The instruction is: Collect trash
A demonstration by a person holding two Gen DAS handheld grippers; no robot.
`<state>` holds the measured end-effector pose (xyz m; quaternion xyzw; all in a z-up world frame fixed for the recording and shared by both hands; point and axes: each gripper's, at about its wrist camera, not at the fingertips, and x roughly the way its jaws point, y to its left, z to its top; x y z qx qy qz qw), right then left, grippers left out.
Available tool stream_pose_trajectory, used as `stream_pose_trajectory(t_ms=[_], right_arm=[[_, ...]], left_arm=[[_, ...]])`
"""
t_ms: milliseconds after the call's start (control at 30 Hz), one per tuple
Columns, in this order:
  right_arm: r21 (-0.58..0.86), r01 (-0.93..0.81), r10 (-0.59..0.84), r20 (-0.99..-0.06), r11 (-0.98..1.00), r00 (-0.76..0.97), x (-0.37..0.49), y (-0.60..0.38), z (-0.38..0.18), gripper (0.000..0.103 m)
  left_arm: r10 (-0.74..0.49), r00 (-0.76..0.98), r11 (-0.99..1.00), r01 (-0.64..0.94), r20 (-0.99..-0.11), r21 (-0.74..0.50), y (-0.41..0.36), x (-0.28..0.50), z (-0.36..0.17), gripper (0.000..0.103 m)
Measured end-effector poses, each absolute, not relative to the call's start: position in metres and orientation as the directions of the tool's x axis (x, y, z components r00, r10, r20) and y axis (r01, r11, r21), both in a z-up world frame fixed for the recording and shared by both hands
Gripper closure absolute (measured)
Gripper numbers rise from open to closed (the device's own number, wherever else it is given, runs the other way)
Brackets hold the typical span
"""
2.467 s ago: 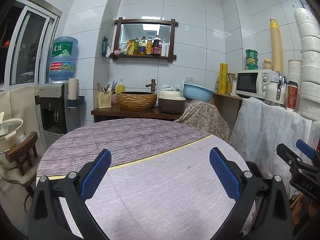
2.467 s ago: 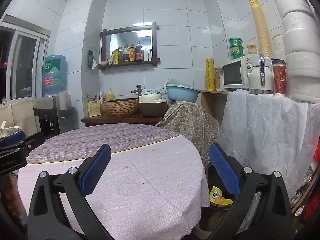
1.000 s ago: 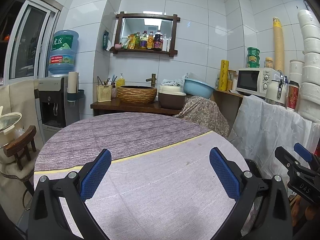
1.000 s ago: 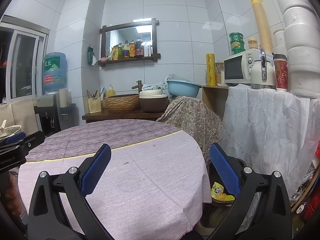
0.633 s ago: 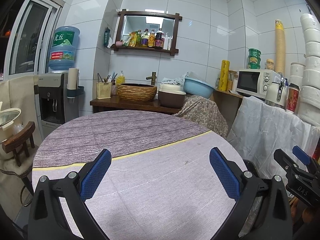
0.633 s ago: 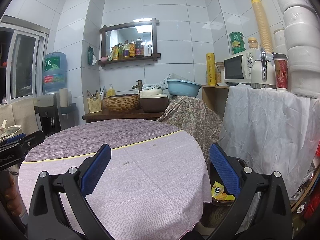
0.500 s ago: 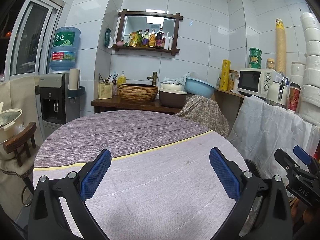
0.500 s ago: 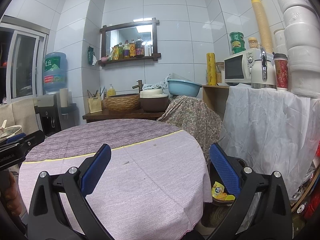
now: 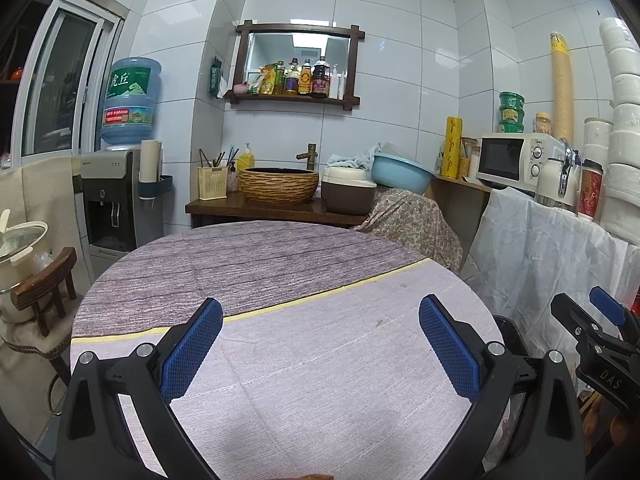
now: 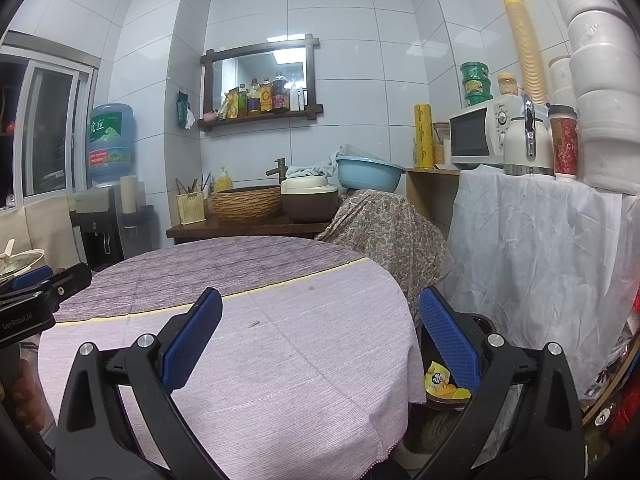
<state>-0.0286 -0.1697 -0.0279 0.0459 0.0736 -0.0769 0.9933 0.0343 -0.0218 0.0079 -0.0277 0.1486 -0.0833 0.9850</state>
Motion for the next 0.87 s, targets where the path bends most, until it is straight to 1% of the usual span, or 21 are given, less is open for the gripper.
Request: stream_pose_trajectory(t_ms=[600,867], right_arm=[[0.083,0.155,-0.140,-0.159,0.984,0.977,-0.0270,-0.1708,-0.0317,0.006],[0.087,0.152,-0.136,-0.166,0.985,0.977,-0.0263,-0.1689,-0.0340,0.006]], left_arm=[[-0.170,0.938,0.985,0.152,-0.301,-0.084,-0.0223,0.0366,0.0069,0.006],[-0.166,0.932,0.986,0.147,-0.321,-0.084,-0.0245,0.0387,0.0055,0.006]])
